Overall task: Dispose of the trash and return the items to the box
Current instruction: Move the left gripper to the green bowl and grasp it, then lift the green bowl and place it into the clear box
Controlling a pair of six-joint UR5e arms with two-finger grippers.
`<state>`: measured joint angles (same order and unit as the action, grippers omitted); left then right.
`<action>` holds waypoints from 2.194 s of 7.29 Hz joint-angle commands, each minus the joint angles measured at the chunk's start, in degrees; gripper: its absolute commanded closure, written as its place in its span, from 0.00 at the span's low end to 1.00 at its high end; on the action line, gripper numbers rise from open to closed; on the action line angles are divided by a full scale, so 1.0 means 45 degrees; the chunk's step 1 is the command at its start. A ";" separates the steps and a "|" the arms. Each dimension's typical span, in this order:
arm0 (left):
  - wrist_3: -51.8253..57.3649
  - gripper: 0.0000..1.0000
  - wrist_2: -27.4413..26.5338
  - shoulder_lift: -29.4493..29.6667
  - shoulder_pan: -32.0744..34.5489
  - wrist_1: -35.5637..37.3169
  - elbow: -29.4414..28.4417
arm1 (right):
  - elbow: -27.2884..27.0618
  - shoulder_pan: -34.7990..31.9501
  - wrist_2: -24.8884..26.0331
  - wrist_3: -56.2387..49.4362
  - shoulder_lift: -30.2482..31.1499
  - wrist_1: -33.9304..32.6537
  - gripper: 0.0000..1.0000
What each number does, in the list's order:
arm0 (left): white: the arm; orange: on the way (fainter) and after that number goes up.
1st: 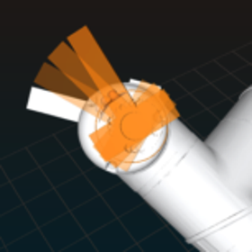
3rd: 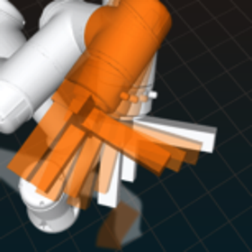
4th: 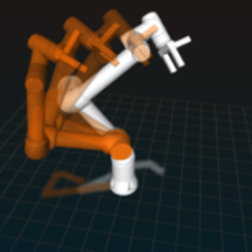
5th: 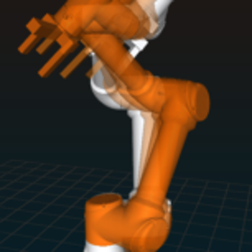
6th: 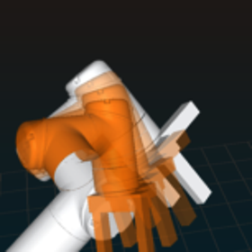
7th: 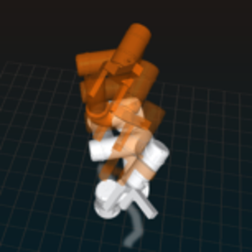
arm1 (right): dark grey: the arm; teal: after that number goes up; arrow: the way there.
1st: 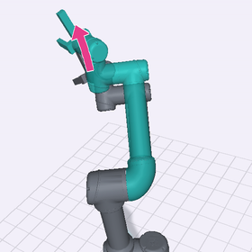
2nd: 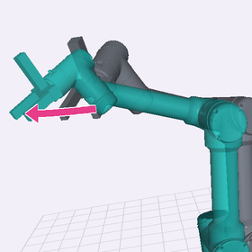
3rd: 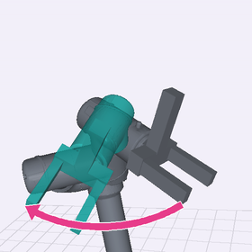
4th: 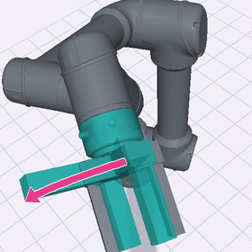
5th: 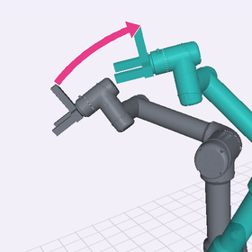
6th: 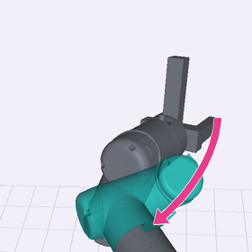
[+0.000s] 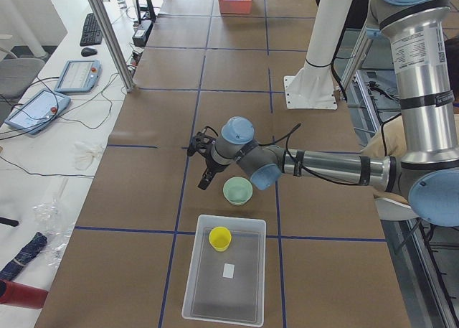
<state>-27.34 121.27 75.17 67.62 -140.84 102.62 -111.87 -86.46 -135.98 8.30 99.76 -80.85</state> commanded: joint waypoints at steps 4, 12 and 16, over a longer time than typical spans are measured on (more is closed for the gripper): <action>-0.1736 0.06 -0.1538 -0.0377 -0.3071 -0.2783 -0.1847 | -0.0023 0.0033 0.0177 -0.0046 0.0018 0.0232 0.00; -0.1327 1.00 -0.1853 -0.0396 -0.4090 -0.3152 -0.2025 | -0.0023 0.0033 0.0354 -0.0125 0.0076 0.0271 0.00; 0.1029 1.00 0.2276 -0.0357 -0.2130 -0.2979 -0.1458 | -0.0004 0.0033 0.0374 -0.0105 0.0096 0.0427 0.00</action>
<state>-27.47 123.99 73.64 52.62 -154.52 95.75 -111.97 -86.31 -134.34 7.75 100.19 -78.98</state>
